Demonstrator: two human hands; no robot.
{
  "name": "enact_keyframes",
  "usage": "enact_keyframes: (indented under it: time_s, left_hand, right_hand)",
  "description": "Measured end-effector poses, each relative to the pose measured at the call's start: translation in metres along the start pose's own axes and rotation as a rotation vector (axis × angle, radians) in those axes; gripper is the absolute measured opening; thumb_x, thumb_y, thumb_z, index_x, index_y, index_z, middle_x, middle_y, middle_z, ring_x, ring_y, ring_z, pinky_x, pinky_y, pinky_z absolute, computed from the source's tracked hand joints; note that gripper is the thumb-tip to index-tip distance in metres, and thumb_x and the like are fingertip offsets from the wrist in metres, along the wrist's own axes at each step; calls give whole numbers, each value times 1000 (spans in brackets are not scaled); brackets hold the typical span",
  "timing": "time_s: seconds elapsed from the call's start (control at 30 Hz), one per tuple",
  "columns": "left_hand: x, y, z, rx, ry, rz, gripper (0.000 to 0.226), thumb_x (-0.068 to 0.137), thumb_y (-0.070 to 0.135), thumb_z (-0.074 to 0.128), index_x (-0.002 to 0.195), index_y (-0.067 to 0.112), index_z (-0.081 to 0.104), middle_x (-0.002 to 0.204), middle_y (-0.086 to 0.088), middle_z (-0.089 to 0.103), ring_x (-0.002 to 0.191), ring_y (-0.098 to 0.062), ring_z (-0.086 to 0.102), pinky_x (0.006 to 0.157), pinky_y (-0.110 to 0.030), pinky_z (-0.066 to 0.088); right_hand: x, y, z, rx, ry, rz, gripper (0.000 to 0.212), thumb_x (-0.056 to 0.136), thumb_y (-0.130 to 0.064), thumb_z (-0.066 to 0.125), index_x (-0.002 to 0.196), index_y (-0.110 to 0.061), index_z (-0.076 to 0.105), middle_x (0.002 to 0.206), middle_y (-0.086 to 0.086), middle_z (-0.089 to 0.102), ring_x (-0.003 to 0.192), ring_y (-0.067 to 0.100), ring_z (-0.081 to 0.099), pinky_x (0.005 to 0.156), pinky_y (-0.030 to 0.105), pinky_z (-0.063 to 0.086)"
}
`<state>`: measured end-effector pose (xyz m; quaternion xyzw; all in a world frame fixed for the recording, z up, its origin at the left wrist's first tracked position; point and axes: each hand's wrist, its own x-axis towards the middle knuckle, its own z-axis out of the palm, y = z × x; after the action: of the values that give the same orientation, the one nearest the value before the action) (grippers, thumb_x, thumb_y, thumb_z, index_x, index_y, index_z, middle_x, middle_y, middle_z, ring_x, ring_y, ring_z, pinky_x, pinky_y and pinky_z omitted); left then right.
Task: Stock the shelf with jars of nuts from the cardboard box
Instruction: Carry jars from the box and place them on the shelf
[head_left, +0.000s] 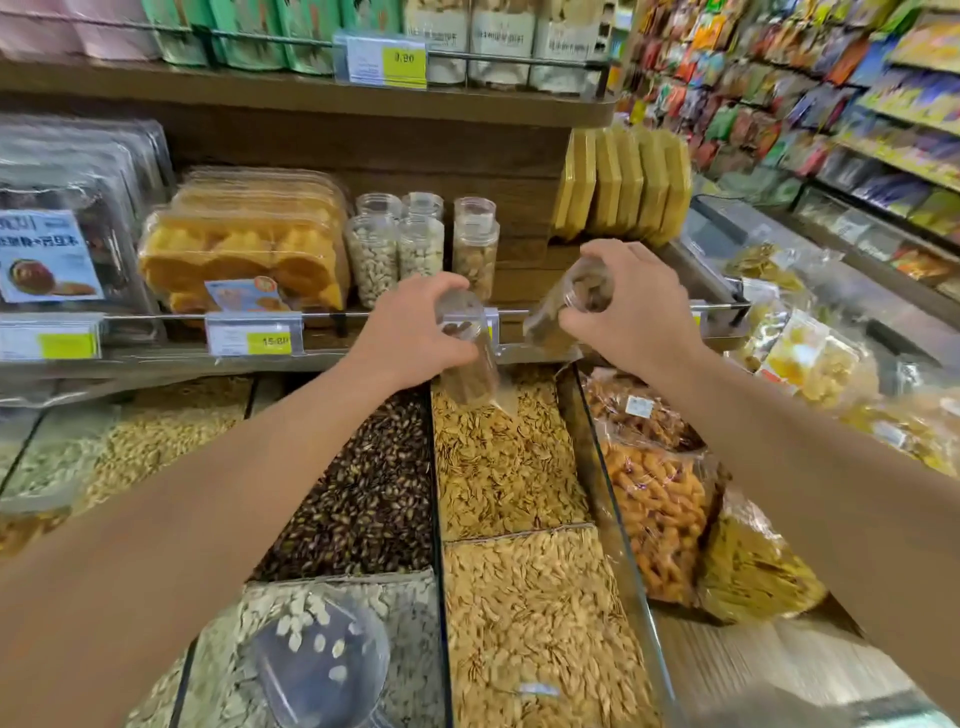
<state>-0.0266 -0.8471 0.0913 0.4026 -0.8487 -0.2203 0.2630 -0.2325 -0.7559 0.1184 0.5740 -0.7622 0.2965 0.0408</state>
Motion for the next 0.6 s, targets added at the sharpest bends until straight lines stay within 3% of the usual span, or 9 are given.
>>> enact_keyframes:
  time_s: [0.23,0.4,0.6]
  left_hand:
    - [50,2,9,4,-5,-44,75,71,31,81,138,23,50,136,3,52,121,-15,49,96,-27,36]
    - [82,4,16,54,6,-75,75,69,36,81,137,25,51,131,6,54,108,-6,46,87,-23,34]
    - [110,0,22,32,-9,-139,69,68,38,81,131,34,54,117,18,50,93,-1,50,75,-17,36]
  right_hand:
    - [84,28,17,42,21,-53,61,77,-31,70,135,-22,51,127,-1,52,113,18,53,93,32,41]
    - [142,47,48,39,-14,-78,62,77,-30,71,135,-21,50,130,2,51,115,20,52,88,27,33]
    - [204,61,93,1,-102,-91,64,79,-29,75,136,-21,48,132,5,50,116,22,53,92,33,41]
